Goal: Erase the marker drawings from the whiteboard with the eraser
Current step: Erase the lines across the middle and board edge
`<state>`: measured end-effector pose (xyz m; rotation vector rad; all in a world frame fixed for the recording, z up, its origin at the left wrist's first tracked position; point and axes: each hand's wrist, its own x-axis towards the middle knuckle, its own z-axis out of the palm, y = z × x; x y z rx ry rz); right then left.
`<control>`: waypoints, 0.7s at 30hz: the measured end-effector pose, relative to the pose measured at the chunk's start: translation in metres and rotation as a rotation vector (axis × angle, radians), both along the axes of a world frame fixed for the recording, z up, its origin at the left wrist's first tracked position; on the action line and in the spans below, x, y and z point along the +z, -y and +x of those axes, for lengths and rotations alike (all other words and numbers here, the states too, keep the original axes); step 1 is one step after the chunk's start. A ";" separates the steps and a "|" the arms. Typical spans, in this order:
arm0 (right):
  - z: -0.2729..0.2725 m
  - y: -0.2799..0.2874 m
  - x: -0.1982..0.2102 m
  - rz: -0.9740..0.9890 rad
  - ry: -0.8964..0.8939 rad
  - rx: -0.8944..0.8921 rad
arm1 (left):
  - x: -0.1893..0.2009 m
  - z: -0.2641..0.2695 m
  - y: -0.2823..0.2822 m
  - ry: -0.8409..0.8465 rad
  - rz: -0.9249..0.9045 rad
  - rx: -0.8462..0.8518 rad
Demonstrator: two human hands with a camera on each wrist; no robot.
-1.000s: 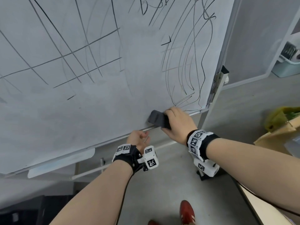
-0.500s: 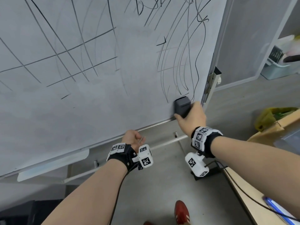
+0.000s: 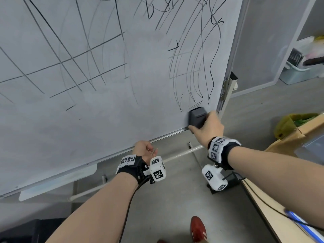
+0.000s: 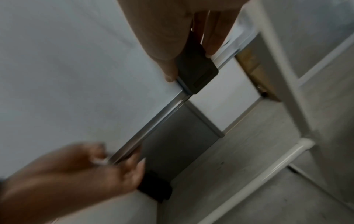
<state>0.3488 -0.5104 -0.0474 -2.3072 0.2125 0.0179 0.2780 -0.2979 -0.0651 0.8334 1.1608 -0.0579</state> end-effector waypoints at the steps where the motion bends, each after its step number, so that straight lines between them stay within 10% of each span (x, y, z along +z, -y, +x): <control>1: -0.006 -0.010 -0.001 -0.004 -0.003 0.044 | 0.000 0.000 0.000 -0.002 0.003 0.003; 21: 0.031 0.042 0.000 0.309 -0.174 -0.355 | 0.007 -0.001 0.002 -0.023 0.052 -0.012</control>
